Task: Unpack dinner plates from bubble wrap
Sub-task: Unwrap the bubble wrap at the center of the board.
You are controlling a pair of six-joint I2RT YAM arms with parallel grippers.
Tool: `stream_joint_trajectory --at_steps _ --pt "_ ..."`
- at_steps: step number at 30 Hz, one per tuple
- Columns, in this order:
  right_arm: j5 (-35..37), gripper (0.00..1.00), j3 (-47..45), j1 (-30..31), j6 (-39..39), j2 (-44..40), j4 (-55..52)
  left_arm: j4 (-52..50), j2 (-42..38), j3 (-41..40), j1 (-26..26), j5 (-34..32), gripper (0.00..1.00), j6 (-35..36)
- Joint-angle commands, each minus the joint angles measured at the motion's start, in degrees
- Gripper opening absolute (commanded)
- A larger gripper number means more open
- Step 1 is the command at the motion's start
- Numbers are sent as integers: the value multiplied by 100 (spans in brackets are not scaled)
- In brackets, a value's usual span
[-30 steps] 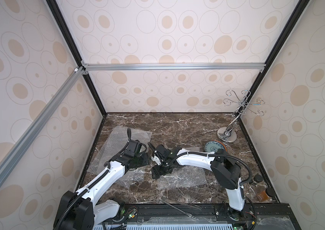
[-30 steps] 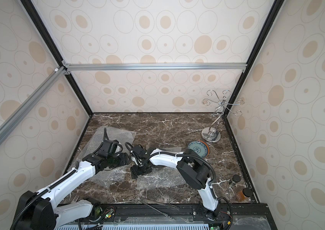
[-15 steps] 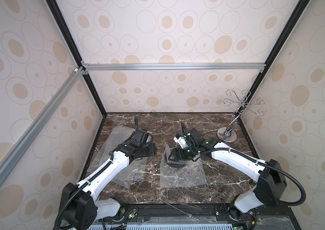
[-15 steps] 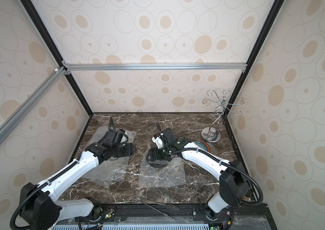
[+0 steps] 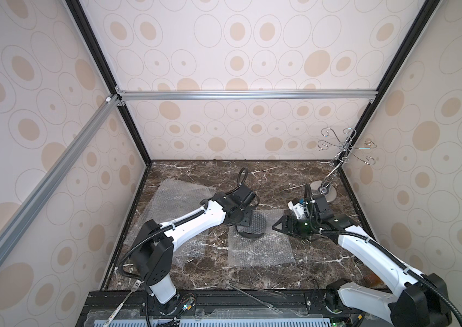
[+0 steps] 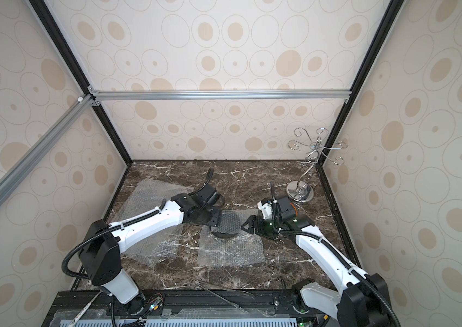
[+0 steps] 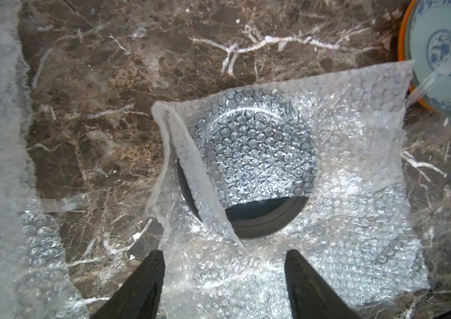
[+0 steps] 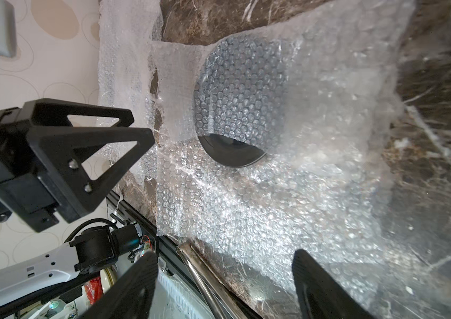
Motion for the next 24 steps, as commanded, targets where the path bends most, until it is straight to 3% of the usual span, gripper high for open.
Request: stream_joint_trajectory --at_steps 1,14,24 --pt "-130 80 -247 -106 -19 -246 -192 -366 173 282 -42 -233 71 -136" --pt "-262 80 -479 -249 -143 -293 -197 -308 668 422 -94 -332 71 -189" --pt "-315 80 -433 -250 -240 -150 -223 -341 1079 770 -94 -267 59 -35"
